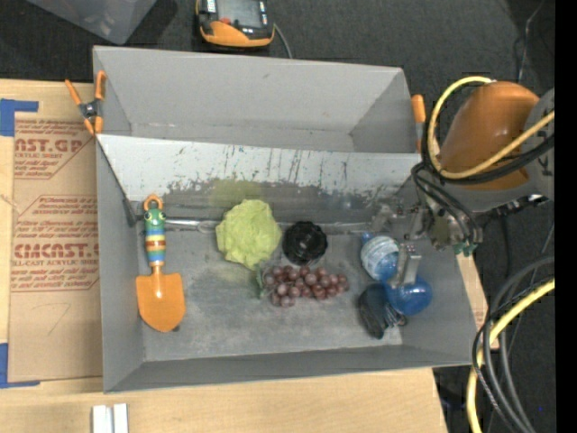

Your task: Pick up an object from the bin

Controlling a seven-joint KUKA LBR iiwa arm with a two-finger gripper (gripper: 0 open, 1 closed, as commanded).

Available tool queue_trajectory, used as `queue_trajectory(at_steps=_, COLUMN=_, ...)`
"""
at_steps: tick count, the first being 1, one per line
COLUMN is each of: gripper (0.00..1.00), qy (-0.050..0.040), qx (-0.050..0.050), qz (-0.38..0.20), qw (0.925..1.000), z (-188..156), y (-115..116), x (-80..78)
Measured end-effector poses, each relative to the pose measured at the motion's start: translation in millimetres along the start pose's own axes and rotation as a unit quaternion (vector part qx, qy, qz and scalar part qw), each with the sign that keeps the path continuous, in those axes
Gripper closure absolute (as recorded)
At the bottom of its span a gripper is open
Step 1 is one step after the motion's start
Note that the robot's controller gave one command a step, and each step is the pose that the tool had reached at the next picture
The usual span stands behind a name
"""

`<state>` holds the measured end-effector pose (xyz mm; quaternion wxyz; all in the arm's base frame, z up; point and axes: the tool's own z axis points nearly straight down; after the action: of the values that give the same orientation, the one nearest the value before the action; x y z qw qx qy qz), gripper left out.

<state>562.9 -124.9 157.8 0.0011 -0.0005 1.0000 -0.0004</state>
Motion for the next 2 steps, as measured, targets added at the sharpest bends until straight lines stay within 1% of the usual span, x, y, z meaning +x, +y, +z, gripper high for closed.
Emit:
queue_trajectory(at_steps=1, gripper=0.0, qy=0.0004, qx=-0.001, qz=-0.057, qw=0.9984, z=3, y=-14, x=23.6)
queue_trajectory(at_steps=2, gripper=0.0, qy=-0.0008, qx=0.0, qz=0.005, qw=1.0, z=-10, y=-29, x=66.8)
